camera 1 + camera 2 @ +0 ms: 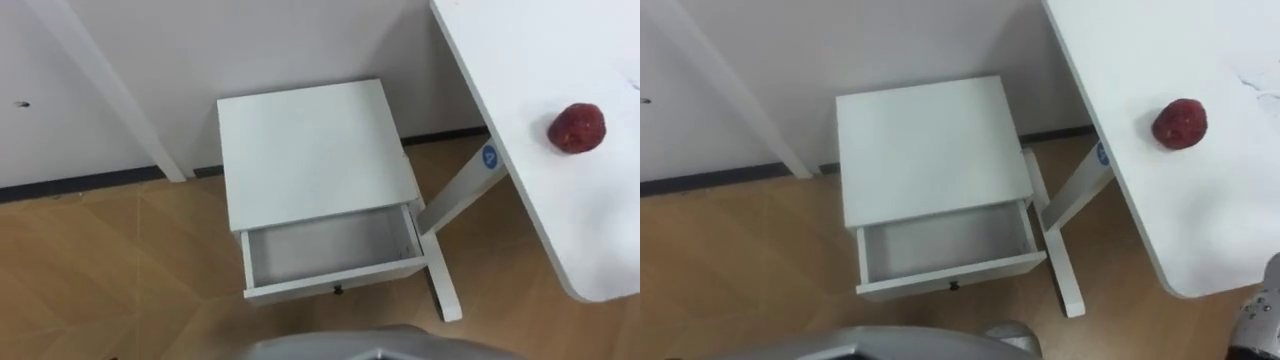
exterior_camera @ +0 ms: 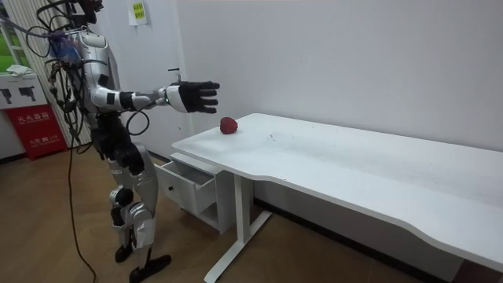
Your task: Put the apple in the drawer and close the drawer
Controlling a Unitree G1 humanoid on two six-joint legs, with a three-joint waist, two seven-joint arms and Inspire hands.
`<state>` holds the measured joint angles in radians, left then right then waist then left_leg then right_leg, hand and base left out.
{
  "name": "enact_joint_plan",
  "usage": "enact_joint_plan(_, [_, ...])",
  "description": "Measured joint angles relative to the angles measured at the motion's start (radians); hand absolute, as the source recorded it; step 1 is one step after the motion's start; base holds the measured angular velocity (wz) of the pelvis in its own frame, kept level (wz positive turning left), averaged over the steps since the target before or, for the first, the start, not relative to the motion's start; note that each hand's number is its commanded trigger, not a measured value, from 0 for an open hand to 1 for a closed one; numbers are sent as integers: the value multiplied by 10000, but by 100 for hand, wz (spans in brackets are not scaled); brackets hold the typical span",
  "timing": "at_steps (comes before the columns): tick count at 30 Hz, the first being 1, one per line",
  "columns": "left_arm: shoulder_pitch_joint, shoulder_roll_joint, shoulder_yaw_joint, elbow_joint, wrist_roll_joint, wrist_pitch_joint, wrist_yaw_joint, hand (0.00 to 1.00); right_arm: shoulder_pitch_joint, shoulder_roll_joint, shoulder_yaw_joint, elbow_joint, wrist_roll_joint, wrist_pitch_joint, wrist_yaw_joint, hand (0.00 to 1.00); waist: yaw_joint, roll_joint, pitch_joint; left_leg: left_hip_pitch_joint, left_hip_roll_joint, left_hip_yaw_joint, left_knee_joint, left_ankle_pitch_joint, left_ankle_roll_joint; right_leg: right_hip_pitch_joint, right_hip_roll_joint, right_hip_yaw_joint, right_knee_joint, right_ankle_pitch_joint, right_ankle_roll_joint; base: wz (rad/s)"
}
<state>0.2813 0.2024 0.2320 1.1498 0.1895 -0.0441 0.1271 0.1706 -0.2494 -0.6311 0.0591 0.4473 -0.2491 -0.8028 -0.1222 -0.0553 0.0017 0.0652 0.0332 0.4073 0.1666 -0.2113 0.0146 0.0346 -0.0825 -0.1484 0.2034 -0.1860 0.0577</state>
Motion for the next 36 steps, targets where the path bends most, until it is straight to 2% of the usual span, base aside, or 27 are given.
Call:
enact_joint_plan(1, [-6, -23, -24, 1, 6, 2, -3, 0, -22, -41, 119, -6, -229, 0, 149, 0, 21, 5, 4, -15, 62, -1, 0, 0, 0, -11, -3, -43, -5, 0, 0, 0])
enact_joint_plan(6, [-52, -31, -32, -38, 8, 17, -179, 0, -29, -174, 436, -8, -613, 137, 851, 0, 180, 10, 9, -28, 51, 5, -13, 2, -5, -16, -3, -76, 2, 0, 1, 0])
enact_joint_plan(8, [-78, -46, -32, -43, 17, 80, -327, 0, -52, -327, 708, -119, -638, 350, 1319, 0, 200, -26, 19, -29, 46, 6, -26, 2, -5, -21, -3, -78, 3, -1, 1, 0])
enact_joint_plan(14, [-101, -46, -35, -120, 25, 185, -507, 0, -151, -562, 1232, -424, -979, 541, 2193, 0, 245, -136, 21, -71, 59, 2, -23, 6, -11, -62, -3, -192, 0, 0, 0, 0])
enact_joint_plan(17, [-99, -40, -62, -279, 30, 252, -502, 0, -150, -689, 1574, -413, -983, 783, 2665, 0, 370, -189, 30, -68, 52, 8, -14, 15, -22, -62, 0, -189, -4, 1, -1, 0])
enact_joint_plan(19, [-144, -16, -78, -363, 190, 334, -502, 0, -197, -708, 1792, -229, -918, 983, 3092, 0, 426, -297, 50, -69, 61, 5, 6, 15, -22, -54, 2, -188, -8, 3, -5, 0])
enact_joint_plan(22, [-143, 6, -88, -432, 206, 455, -502, 0, -422, -707, 1834, 184, -813, 1234, 3630, 0, 463, -354, 35, -72, 68, -7, 12, 14, -22, -45, -10, -187, -14, 7, -9, 0])
enact_joint_plan(27, [-97, 48, -86, -670, 213, 625, -471, 0, -452, -707, 1892, 496, -806, 1467, 4175, 0, 463, -330, 35, -63, 66, -17, 12, 14, -22, -23, -11, -182, -34, 7, -9, 0])
enact_joint_plan(31, [-96, 48, -89, -714, 213, 672, -417, 0, -461, -712, 1939, 567, -818, 1637, 4530, 0, 457, -222, -29, -35, 64, -13, 12, 14, -22, -4, -8, -176, -30, 7, -9, 0])
enact_joint_plan(36, [-93, 40, -97, -702, 209, 706, -395, 0, -464, -713, 2191, 888, -961, 1823, 4883, 0, 460, -186, -29, -15, 69, 4, 35, 16, -21, 13, -10, -174, -18, 12, -17, 0])
